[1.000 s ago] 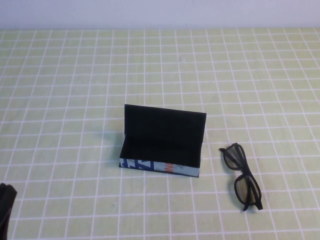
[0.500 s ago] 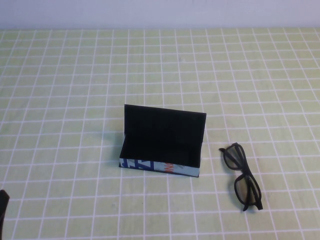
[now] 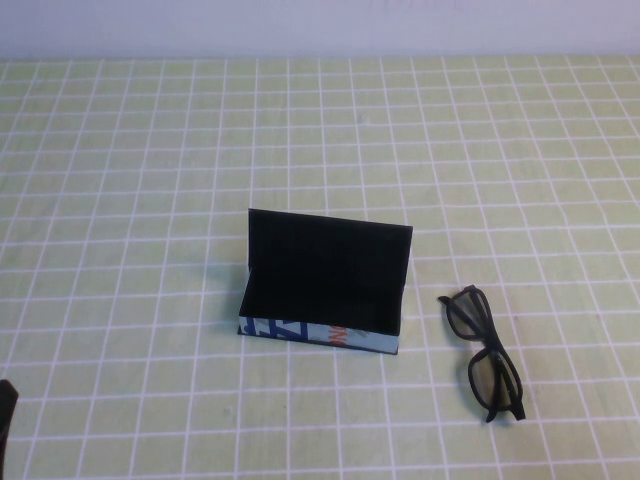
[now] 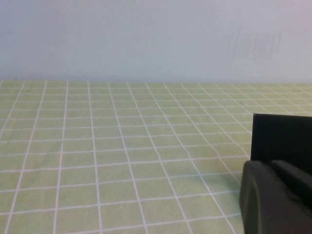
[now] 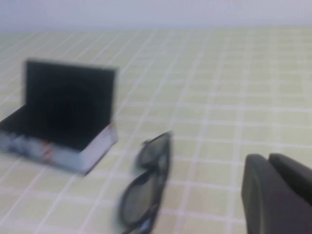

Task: Take glasses out of glasses case

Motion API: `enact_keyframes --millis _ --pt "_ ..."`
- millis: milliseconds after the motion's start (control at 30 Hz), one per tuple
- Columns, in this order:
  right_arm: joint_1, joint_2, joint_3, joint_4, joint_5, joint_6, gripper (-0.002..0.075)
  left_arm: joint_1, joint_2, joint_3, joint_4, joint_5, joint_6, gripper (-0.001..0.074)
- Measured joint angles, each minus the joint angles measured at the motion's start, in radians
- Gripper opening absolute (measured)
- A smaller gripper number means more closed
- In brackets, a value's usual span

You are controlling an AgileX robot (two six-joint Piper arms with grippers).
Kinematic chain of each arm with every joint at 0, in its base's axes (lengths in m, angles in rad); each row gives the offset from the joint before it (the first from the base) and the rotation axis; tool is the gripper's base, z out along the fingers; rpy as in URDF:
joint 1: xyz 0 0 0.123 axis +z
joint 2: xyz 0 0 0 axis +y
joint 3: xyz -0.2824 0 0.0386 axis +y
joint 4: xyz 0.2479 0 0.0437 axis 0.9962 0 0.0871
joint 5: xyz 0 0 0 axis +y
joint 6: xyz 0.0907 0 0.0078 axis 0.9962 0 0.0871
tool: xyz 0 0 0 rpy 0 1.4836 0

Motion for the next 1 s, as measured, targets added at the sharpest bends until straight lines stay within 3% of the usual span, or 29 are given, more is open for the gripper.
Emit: enact_keyframes --millis 167,267,567,1000 --pt "-0.233 -0.016 0.034 0.015 -0.059 0.0 -0.0016 0.0 0.0 0.0 0.0 -0.002 0.0 -0.0004" --pt "-0.306 -0.043 0.035 0.023 -0.037 0.0 -0.0016 0.0 0.0 0.0 -0.002 -0.002 0.0 -0.0004" --pt "-0.32 -0.046 0.037 0.048 0.118 0.0 -0.0016 0.0 0.0 0.0 -0.002 -0.002 0.0 -0.0004" --pt "-0.32 -0.046 0.037 0.051 0.123 -0.002 -0.0017 0.0 0.0 0.0 -0.002 -0.002 0.0 -0.0004"
